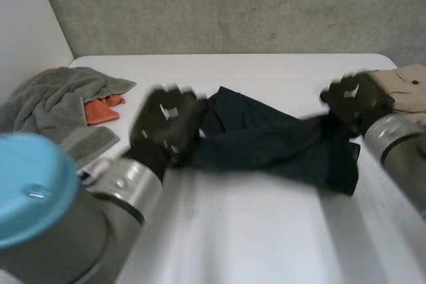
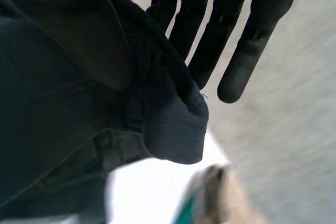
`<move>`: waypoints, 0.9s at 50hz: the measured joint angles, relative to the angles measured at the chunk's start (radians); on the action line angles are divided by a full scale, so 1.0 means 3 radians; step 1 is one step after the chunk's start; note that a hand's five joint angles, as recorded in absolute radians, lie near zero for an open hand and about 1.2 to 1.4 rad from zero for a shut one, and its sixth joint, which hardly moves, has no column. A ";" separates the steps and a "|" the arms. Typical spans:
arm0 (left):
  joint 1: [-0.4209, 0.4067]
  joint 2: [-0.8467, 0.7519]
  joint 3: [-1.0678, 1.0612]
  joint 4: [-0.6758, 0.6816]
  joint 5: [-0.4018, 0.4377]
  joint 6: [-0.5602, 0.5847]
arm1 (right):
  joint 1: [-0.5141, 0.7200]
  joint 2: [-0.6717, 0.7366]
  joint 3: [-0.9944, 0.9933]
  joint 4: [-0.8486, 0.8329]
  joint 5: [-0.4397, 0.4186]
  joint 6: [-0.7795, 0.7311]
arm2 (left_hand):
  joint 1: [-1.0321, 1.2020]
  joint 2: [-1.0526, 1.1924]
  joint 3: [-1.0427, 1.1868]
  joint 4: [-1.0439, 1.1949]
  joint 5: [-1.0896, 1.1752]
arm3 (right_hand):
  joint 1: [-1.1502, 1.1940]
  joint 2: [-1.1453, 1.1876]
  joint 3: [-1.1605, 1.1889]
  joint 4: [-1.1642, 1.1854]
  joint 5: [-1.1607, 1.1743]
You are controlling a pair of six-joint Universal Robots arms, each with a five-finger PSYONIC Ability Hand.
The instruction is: Fold the laundry.
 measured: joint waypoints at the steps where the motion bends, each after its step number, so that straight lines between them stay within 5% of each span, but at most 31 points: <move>1: 0.0021 0.0066 0.0026 -0.0001 0.0000 0.0000 | 0.0001 -0.0089 -0.0027 0.0032 -0.0006 -0.0005 | 0.0000 0.0000 0.0000 0.0000 0.0000 | 0.0000 0.0000 0.0005 0.0000 0.0000; 7: 0.0260 0.0670 0.0202 -0.0111 0.0020 -0.0001 | -0.0019 -0.0809 -0.0387 0.0691 -0.0154 -0.0055 | 0.0000 0.0000 0.0003 0.0001 0.0000 | 0.0000 0.0000 0.0048 0.0001 0.0000; 14: 0.0421 0.0970 0.0226 -0.0308 0.0049 -0.0014 | -0.0097 -0.0972 -0.0706 0.1484 -0.0527 -0.0153 | 0.0000 0.0000 0.0003 0.0001 0.0000 | 0.0000 0.0000 0.0069 0.0002 0.0000; 25: 0.0462 -0.0081 0.0596 -0.0318 0.0126 0.0010 | -0.0123 -0.0267 -0.0964 0.1625 -0.0624 -0.0294 | 0.0000 0.0014 0.0017 0.0012 0.0000 | 0.0000 0.0000 0.0072 0.0003 0.0000; 32: 0.0628 -0.0916 0.1799 -0.0145 0.0157 0.0057 | -0.0065 0.0432 -0.1713 0.1020 -0.0179 -0.0123 | 0.0000 0.0017 0.0020 0.0015 0.0000 | 0.0000 0.0000 0.0074 0.0004 0.0000; 36: 0.0724 -0.1171 0.2571 0.0218 0.0222 0.0092 | -0.0021 0.0625 -0.2105 0.0232 0.0067 0.0084 | 0.0000 0.0017 0.0020 0.0015 0.0000 | 0.0000 0.0000 0.0105 0.0004 0.0001; 40: 0.0779 -0.1256 0.3057 0.1029 0.0334 0.0100 | 0.0016 0.0658 -0.2173 -0.1063 0.0147 0.0399 | 0.0000 0.0018 0.0020 0.0015 0.0000 | 0.0070 0.0000 0.0105 0.0006 0.0005; 45: 0.0837 -0.1257 0.3199 0.1644 0.0404 0.0094 | 0.0039 0.0643 -0.2017 -0.2008 0.0122 0.0622 | 0.0000 0.0018 0.0020 0.0015 0.0000 | 0.0070 0.0000 0.0105 0.0006 0.0075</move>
